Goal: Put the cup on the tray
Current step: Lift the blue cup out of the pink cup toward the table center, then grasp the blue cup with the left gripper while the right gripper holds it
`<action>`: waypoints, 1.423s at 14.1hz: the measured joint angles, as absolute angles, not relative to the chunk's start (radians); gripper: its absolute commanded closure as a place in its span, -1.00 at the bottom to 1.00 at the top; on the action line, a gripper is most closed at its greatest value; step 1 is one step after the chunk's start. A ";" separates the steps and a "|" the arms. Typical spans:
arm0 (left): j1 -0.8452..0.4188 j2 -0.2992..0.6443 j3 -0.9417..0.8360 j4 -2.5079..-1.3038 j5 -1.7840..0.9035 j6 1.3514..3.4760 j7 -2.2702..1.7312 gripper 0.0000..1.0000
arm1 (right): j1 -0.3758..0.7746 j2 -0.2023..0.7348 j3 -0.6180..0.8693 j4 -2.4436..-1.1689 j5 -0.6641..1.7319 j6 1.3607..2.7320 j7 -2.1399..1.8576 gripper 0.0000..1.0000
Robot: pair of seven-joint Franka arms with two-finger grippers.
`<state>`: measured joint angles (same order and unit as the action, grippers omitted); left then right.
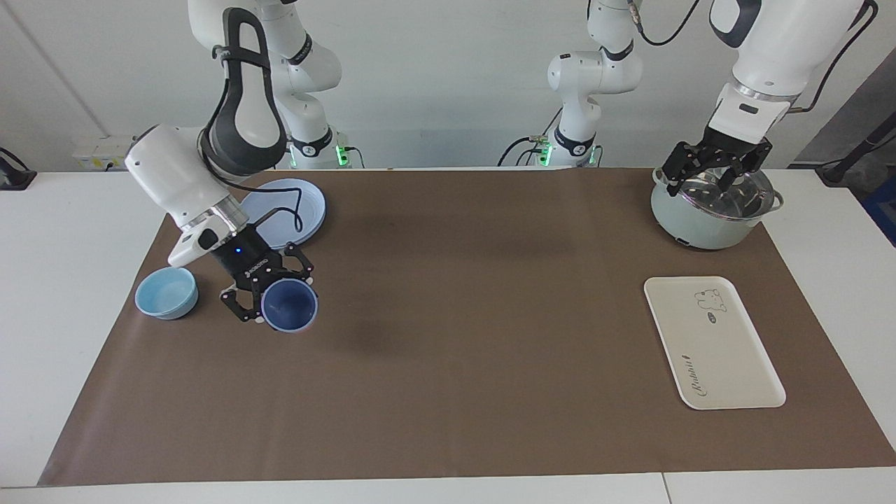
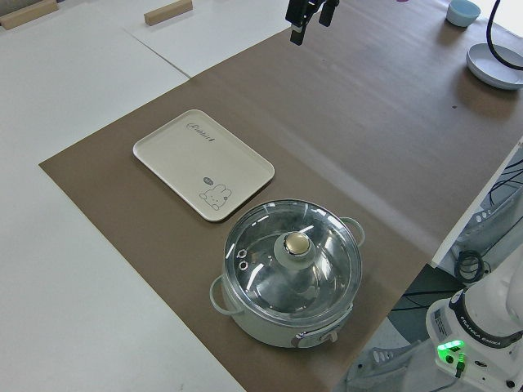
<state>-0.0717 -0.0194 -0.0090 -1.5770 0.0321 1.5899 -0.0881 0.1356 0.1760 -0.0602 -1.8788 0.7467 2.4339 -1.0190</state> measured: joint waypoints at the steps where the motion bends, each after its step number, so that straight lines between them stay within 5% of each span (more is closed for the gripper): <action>1: -0.072 -0.019 -0.009 -1.577 0.032 1.590 -0.088 -1.00 | 0.158 0.176 -0.060 -1.869 0.699 2.434 -0.950 1.00; 10: -0.102 -0.027 -0.035 -1.581 0.024 1.503 -0.088 -1.00 | 0.380 0.176 -0.058 -1.836 0.112 2.435 -0.249 1.00; 11: -0.109 -0.028 -0.036 -1.581 -0.012 1.507 -0.089 -0.86 | 0.407 0.177 -0.057 -1.836 0.055 2.435 -0.184 1.00; 15: -0.117 -0.025 -0.037 -1.608 -0.260 1.590 -0.184 -0.85 | 0.499 0.184 -0.056 -1.839 -0.111 2.430 0.023 1.00; 20: -0.212 0.121 -0.040 -1.572 -0.509 1.847 -0.515 -0.77 | 0.564 0.187 -0.057 -1.840 -0.147 2.414 0.107 1.00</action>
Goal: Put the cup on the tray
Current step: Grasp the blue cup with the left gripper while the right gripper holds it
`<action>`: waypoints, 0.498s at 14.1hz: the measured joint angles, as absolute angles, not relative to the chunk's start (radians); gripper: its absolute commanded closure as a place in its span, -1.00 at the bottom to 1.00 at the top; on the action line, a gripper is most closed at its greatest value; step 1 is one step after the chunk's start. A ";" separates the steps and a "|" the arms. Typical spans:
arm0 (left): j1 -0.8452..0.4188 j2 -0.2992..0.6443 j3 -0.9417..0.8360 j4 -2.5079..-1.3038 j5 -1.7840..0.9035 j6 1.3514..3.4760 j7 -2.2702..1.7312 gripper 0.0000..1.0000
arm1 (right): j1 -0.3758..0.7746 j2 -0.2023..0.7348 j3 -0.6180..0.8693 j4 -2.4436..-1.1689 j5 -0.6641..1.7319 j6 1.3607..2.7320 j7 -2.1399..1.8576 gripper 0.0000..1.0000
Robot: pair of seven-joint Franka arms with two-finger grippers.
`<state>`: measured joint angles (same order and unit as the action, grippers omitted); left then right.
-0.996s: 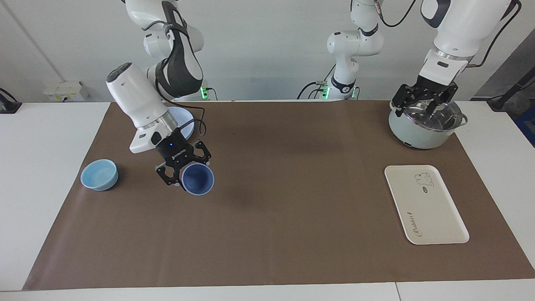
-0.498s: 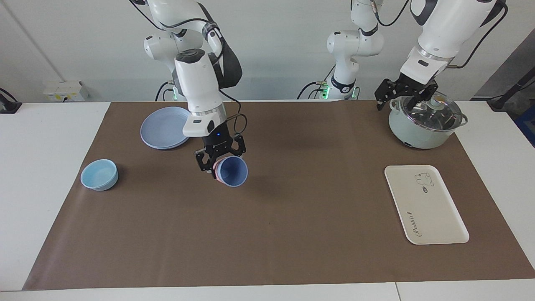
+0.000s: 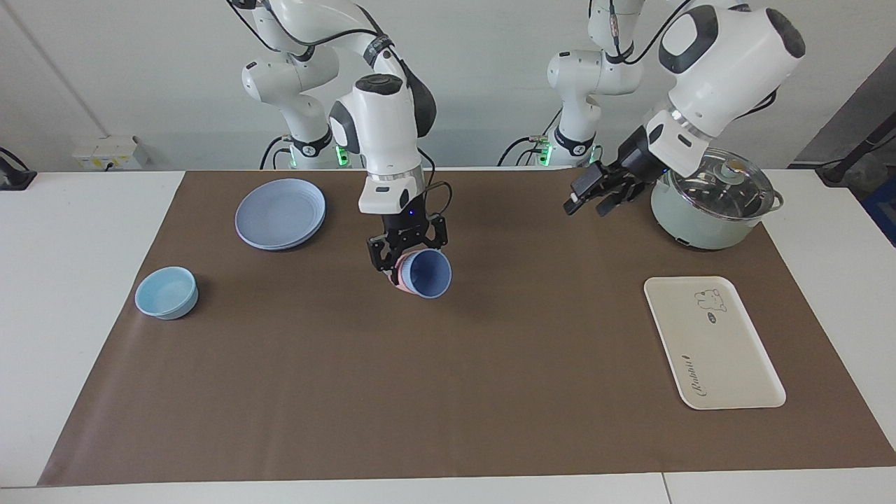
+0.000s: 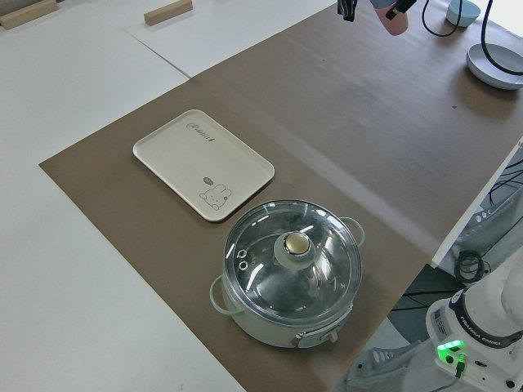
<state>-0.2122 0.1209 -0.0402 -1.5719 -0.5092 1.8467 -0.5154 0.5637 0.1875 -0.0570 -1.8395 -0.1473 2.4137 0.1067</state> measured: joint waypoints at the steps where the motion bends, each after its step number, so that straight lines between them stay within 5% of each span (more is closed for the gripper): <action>1: -0.244 0.175 -0.041 -1.527 -0.518 1.900 -0.590 -0.77 | 0.577 0.189 -0.057 -1.840 -0.175 2.412 0.139 1.00; 7: -0.405 0.366 -0.043 -1.380 -0.504 2.059 -0.783 -0.62 | 0.610 0.204 -0.057 -1.840 -0.204 2.411 0.174 1.00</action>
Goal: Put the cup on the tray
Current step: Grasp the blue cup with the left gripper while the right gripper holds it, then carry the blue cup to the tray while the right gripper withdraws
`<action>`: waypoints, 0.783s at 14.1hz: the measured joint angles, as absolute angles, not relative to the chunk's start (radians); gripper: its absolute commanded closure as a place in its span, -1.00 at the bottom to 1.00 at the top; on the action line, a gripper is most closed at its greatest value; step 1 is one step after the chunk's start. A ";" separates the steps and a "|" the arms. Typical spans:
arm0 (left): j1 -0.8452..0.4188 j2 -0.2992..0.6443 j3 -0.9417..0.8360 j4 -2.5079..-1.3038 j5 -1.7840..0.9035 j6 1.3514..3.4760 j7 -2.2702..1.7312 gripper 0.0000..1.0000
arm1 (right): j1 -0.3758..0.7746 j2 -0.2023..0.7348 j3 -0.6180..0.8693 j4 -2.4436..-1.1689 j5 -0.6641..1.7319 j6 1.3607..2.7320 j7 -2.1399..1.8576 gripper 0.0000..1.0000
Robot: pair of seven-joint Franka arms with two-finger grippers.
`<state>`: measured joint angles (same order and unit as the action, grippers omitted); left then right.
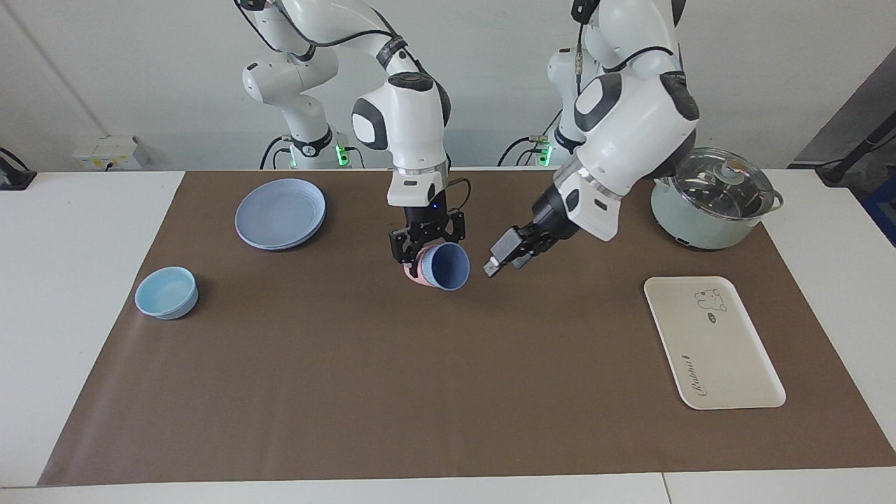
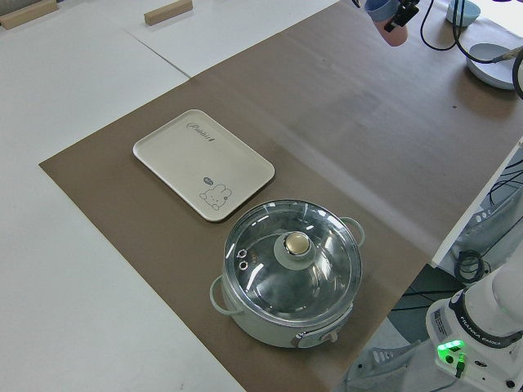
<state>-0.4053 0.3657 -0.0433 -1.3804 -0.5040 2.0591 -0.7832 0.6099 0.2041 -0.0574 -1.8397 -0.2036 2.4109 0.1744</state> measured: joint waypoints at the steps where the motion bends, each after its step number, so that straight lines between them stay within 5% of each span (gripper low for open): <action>1: -0.427 0.383 -0.043 -1.380 -0.490 2.063 -0.794 -0.61 | 0.610 0.204 -0.058 -1.840 -0.204 2.411 0.174 1.00; 6: -0.440 0.403 -0.040 -1.375 -0.448 1.998 -0.798 -0.40 | 0.609 0.204 -0.060 -1.840 -0.204 2.411 0.174 1.00; 11: -0.478 0.403 -0.045 -1.372 -0.444 1.937 -0.798 0.11 | 0.609 0.205 -0.061 -1.840 -0.204 2.411 0.174 1.00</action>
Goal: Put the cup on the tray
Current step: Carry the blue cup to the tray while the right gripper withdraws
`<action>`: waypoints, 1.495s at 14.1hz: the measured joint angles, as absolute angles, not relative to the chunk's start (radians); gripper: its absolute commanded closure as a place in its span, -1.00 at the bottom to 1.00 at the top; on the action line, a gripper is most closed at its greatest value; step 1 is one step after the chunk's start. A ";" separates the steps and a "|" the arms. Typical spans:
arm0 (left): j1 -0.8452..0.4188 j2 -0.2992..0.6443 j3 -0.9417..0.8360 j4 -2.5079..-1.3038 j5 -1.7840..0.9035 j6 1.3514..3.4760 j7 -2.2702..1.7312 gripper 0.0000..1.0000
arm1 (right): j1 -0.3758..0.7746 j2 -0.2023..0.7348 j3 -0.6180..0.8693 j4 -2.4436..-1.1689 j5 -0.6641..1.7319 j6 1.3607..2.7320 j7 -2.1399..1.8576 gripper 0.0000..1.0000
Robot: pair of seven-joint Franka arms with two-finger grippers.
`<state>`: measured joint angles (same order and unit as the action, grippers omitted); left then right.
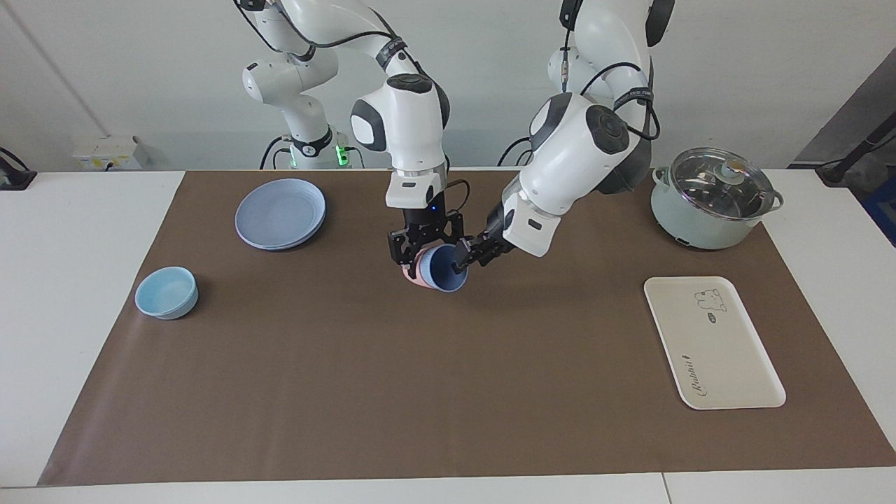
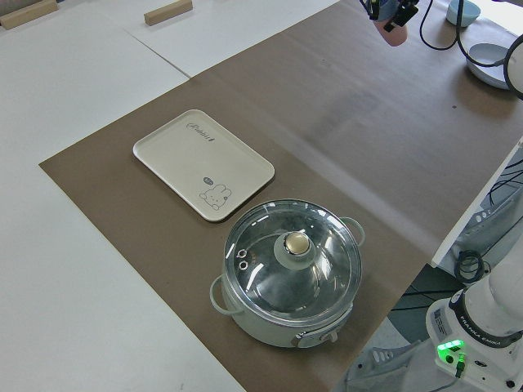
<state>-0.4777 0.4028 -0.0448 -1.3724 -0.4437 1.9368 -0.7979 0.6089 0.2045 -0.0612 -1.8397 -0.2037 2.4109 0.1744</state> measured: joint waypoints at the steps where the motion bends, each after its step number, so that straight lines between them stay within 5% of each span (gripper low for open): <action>1: -0.488 0.403 -0.045 -1.372 -0.444 1.935 -0.798 0.23 | 0.609 0.205 -0.061 -1.840 -0.204 2.411 0.174 1.00; 5: -0.501 0.403 -0.042 -1.373 -0.443 1.931 -0.798 0.99 | 0.609 0.205 -0.062 -1.840 -0.204 2.411 0.174 1.00; 21: -0.357 0.399 -0.008 -1.283 -0.409 1.909 -0.804 1.00 | 0.606 0.219 -0.064 -1.829 -0.209 2.416 0.175 1.00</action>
